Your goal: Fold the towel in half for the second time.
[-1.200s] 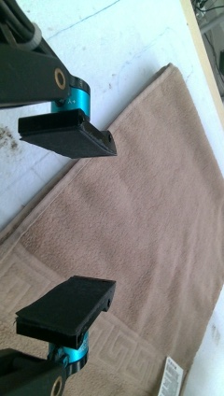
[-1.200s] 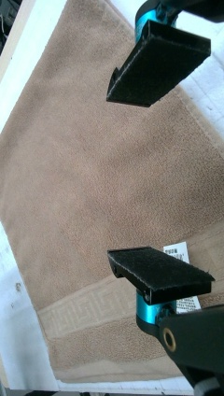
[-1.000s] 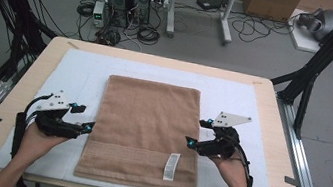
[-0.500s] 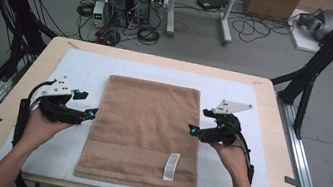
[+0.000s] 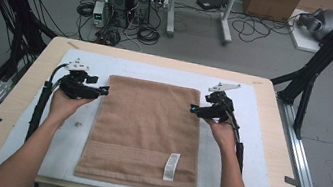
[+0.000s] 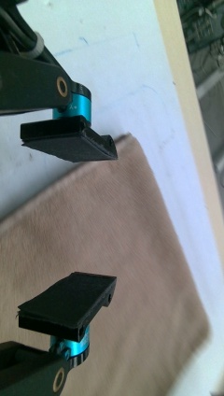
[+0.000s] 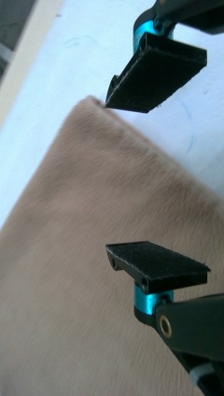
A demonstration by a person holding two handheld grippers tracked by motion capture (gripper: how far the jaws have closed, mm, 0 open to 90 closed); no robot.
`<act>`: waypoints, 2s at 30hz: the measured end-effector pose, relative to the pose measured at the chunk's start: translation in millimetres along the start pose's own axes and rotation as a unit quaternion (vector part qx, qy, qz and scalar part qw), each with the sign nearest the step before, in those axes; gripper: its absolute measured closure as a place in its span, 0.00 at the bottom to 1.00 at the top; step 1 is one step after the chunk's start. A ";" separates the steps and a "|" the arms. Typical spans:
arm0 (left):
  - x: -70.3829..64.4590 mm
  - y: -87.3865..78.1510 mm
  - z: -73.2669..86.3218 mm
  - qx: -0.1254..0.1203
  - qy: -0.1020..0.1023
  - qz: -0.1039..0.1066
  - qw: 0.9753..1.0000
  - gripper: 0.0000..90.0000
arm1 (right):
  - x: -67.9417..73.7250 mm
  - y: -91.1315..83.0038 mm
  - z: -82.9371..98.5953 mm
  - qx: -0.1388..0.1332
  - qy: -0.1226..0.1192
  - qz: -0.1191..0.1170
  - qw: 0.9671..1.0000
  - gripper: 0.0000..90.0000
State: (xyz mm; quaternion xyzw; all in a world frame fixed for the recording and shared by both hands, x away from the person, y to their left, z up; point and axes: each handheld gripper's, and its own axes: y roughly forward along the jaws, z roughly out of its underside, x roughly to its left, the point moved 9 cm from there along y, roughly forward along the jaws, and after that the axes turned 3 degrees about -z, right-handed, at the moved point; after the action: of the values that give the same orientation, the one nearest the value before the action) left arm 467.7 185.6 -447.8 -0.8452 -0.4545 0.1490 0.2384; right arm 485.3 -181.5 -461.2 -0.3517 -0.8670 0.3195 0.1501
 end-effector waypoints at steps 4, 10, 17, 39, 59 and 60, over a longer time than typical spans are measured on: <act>0.6 16.9 15.8 0.038 0.008 -0.006 0.999 0.37 | -5.2 10.6 7.6 0.009 0.015 -0.003 1.000 0.33; -1.5 31.5 34.1 0.087 0.012 -0.008 0.996 0.44 | -5.3 25.8 16.8 0.028 0.030 0.000 0.999 0.39; -3.3 36.2 42.2 0.098 -0.003 -0.005 0.995 0.51 | -7.2 35.2 29.0 0.035 0.071 -0.009 0.997 0.46; -13.5 35.1 39.7 0.095 -0.020 0.024 0.995 0.89 | 4.6 28.1 23.3 0.038 0.085 -0.058 0.994 0.90; -22.3 -13.8 9.0 0.026 0.001 0.064 0.998 0.90 | 24.9 -20.9 0.5 -0.011 0.049 -0.112 0.992 0.90; -24.3 -18.7 8.5 0.022 0.003 0.067 0.997 0.90 | 26.9 -24.0 -0.4 -0.013 0.044 -0.115 0.992 0.90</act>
State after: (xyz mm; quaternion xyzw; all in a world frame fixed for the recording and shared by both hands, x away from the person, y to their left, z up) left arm 437.6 176.3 -444.0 -0.8688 -0.3922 0.1724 0.2481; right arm 454.1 -175.5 -444.1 -0.2655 -0.8981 0.2732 0.2197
